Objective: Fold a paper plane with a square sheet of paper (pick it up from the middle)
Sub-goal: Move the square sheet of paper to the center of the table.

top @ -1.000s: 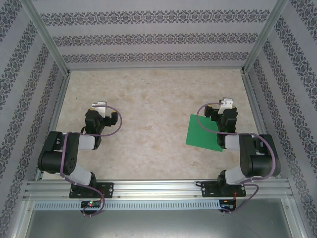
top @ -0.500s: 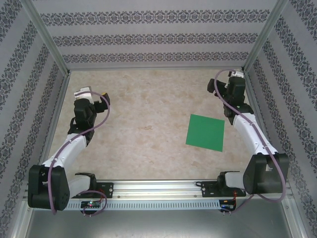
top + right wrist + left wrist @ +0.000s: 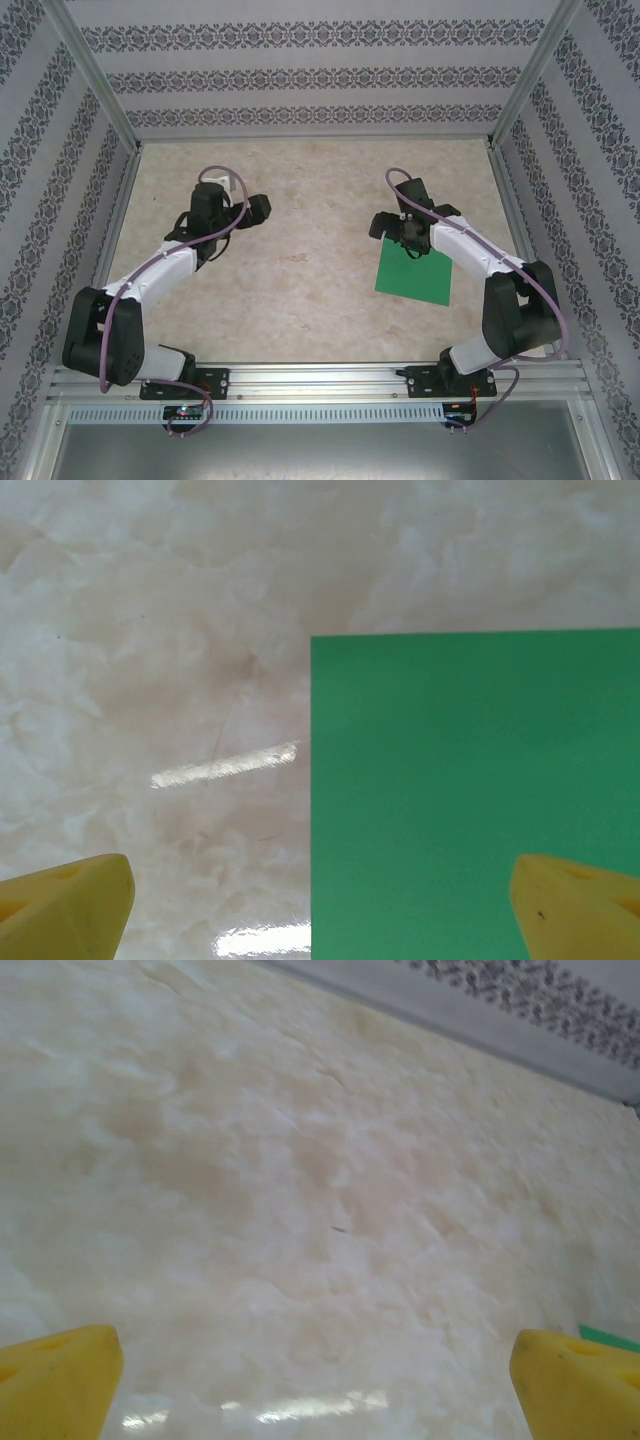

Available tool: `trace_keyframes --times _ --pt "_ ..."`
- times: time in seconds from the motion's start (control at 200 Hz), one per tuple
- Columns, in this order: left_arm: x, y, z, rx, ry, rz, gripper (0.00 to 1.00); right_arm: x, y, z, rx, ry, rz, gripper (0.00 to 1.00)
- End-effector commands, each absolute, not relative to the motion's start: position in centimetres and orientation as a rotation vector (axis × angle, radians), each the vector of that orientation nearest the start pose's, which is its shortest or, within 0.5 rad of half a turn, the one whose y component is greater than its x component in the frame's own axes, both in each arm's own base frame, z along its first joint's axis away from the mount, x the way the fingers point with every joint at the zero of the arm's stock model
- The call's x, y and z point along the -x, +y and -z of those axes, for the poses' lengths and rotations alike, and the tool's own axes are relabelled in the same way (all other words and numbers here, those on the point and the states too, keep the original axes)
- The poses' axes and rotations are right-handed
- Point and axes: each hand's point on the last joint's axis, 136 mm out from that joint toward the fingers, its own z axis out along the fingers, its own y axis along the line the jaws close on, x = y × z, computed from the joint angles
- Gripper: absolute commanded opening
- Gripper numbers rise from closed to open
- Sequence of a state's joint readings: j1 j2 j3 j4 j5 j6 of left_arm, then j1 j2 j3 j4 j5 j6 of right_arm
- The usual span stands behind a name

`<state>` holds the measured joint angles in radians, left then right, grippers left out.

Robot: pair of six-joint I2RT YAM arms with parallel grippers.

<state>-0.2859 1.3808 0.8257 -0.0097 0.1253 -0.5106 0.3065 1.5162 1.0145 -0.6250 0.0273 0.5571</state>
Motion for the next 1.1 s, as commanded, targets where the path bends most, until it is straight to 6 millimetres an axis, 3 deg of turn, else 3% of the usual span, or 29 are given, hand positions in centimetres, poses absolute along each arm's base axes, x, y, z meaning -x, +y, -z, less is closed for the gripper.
trace_keyframes --times 0.0,0.215,0.629,0.854,1.094 --pt "-38.6 -14.7 -15.2 0.153 2.232 0.573 1.00 -33.7 9.1 -8.6 -0.451 2.699 -0.126 0.96" --pt "-37.8 -15.3 -13.9 0.142 2.252 0.580 1.00 -32.9 9.8 -5.8 -0.488 2.773 -0.122 0.95" --pt "-37.5 -14.8 -13.4 0.118 2.257 0.536 1.00 -33.2 14.1 -1.4 -0.378 2.893 -0.137 0.92" --pt "-37.5 -14.6 -13.4 0.130 2.253 0.524 1.00 -33.0 19.6 -1.3 -0.253 2.899 -0.296 0.91" --pt "-37.6 -14.1 -13.5 0.155 2.241 0.498 1.00 -31.5 26.2 -2.0 0.118 2.922 -0.427 0.90"
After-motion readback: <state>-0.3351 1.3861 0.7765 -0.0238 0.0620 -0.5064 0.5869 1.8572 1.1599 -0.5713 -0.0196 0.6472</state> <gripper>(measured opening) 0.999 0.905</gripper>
